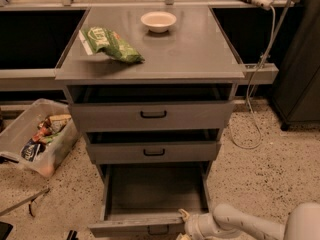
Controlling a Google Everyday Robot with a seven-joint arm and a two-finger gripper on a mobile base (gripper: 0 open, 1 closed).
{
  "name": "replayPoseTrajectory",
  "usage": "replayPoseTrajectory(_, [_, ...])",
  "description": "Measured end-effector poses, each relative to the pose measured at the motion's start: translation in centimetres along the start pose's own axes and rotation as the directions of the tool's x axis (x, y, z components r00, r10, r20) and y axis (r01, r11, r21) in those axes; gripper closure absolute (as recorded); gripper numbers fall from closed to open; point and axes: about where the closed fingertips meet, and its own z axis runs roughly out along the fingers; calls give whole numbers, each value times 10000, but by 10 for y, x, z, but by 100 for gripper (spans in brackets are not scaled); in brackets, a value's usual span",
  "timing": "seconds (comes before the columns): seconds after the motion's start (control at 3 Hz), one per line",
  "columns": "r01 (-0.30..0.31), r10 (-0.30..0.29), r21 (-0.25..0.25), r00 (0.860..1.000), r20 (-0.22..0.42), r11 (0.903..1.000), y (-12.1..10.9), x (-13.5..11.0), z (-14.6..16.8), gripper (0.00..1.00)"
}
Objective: Open bottom drawer
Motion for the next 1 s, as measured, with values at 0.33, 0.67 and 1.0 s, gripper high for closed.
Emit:
replayPoseTrajectory(0.33, [-126, 132, -237, 9996, 242, 9996, 12, -3, 3, 0])
replayPoseTrajectory(0.67, [-128, 134, -241, 9996, 245, 9996, 10, -4, 2, 0])
replayPoseTrajectory(1.0, [-158, 173, -358, 9990, 422, 9992, 14, -8, 2, 0])
